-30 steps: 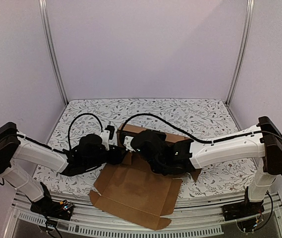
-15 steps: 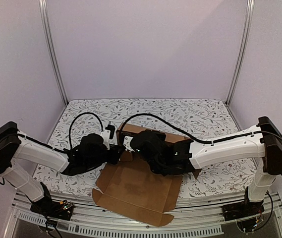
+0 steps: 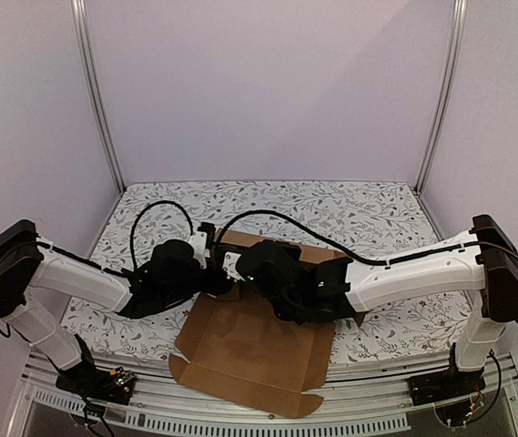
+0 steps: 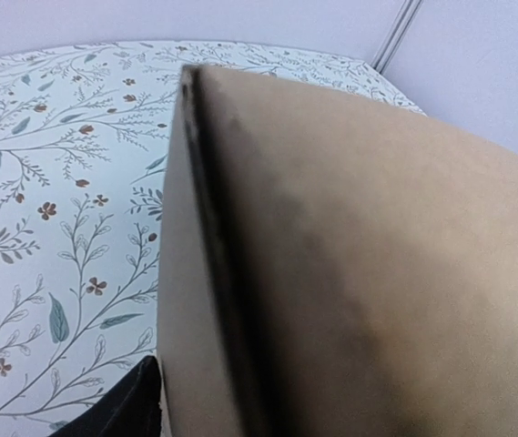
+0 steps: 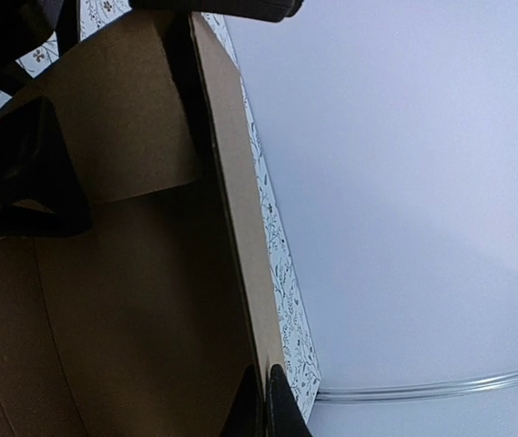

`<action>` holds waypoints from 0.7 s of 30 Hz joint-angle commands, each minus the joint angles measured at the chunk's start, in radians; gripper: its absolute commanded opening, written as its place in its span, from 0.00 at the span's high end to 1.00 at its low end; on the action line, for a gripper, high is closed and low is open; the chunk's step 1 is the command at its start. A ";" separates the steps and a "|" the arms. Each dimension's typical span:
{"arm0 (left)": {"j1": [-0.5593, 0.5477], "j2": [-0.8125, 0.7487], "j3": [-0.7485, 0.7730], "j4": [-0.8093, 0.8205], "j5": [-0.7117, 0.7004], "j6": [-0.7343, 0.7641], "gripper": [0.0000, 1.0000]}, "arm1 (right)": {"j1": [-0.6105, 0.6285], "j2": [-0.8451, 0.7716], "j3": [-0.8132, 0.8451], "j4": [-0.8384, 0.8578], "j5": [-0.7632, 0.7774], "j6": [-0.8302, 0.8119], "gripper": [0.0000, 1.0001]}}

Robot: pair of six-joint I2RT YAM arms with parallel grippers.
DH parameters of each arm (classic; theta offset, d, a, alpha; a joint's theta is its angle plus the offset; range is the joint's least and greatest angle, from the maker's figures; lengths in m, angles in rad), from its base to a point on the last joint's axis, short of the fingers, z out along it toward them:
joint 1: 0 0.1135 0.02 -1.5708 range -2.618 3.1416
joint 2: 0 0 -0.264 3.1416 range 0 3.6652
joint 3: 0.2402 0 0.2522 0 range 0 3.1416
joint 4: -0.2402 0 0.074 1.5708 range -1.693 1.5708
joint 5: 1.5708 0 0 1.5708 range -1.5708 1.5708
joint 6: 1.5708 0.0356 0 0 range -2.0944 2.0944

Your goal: Fold the paper box

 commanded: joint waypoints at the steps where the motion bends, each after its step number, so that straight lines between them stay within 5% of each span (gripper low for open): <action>1: -0.004 0.040 0.024 0.021 -0.011 0.008 0.34 | 0.021 0.019 0.012 0.000 -0.060 0.046 1.00; 5: -0.004 0.056 0.020 0.042 -0.003 0.017 0.80 | 0.022 0.018 0.008 -0.002 -0.061 0.054 1.00; 7: -0.004 0.057 0.021 0.037 0.000 0.017 0.88 | 0.023 0.019 0.006 -0.003 -0.062 0.056 1.00; 9: -0.004 0.052 0.022 0.033 -0.002 0.013 0.81 | 0.024 0.020 0.006 -0.003 -0.062 0.059 1.00; 15: -0.005 0.021 0.002 0.018 0.005 -0.020 0.40 | 0.024 0.022 0.009 -0.003 -0.063 0.061 1.00; 21: -0.008 0.048 -0.016 0.002 0.026 -0.054 0.32 | 0.024 0.028 0.014 -0.003 -0.067 0.062 1.00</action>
